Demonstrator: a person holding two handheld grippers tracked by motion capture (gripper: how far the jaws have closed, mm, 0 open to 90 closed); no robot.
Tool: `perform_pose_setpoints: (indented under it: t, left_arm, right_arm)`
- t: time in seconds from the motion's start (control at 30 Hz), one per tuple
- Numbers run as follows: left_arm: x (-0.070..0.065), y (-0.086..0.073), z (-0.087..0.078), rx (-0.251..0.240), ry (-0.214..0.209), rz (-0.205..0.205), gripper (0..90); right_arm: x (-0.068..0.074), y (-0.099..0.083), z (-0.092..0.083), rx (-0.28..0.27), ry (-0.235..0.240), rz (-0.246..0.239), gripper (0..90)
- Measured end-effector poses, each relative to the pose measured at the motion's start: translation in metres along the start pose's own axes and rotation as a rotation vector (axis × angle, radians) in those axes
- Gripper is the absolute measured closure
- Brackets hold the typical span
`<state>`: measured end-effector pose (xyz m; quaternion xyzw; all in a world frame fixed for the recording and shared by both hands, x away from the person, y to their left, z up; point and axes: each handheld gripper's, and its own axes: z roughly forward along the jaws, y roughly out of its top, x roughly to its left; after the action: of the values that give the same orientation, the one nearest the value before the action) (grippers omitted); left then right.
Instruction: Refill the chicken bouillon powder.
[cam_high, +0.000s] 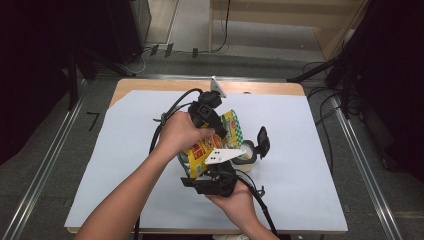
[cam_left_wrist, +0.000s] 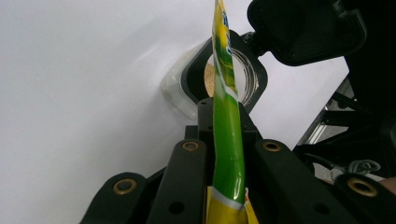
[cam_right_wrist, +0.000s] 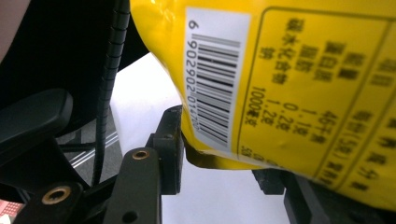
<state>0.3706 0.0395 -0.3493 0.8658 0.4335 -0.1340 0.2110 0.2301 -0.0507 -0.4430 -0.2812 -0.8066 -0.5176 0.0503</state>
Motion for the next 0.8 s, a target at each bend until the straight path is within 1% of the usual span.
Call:
perform_pose_setpoints:
  t: [0.13,0.17,0.43,0.5,0.6,0.67,0.8]
  left_arm:
    - [-0.006,0.002,0.001,0.005,0.026,0.013,87.6]
    - [-0.007,0.003,0.001,0.007,0.025,0.014,87.5]
    - [-0.011,0.003,0.0,0.014,0.034,0.023,87.1]
    - [-0.013,0.004,0.0,0.013,0.038,0.024,86.8]
    - [-0.014,0.005,-0.002,0.018,0.033,0.025,86.4]
    - [-0.015,0.005,-0.002,0.015,0.03,0.028,86.2]
    - [-0.016,0.005,-0.001,0.016,0.034,0.033,86.2]
  right_arm:
    - [-0.001,0.0,0.002,0.005,-0.015,-0.014,61.6]
    - [0.0,0.0,0.003,-0.001,-0.016,-0.008,62.3]
    - [0.0,-0.001,0.002,-0.004,-0.017,-0.008,64.5]
    - [0.0,0.0,0.002,-0.006,-0.015,-0.009,64.9]
    - [0.0,0.0,0.0,-0.02,-0.005,-0.009,65.0]
    - [0.001,0.0,-0.001,-0.023,-0.005,-0.011,65.1]
    - [-0.001,-0.002,-0.003,-0.025,0.008,-0.007,65.8]
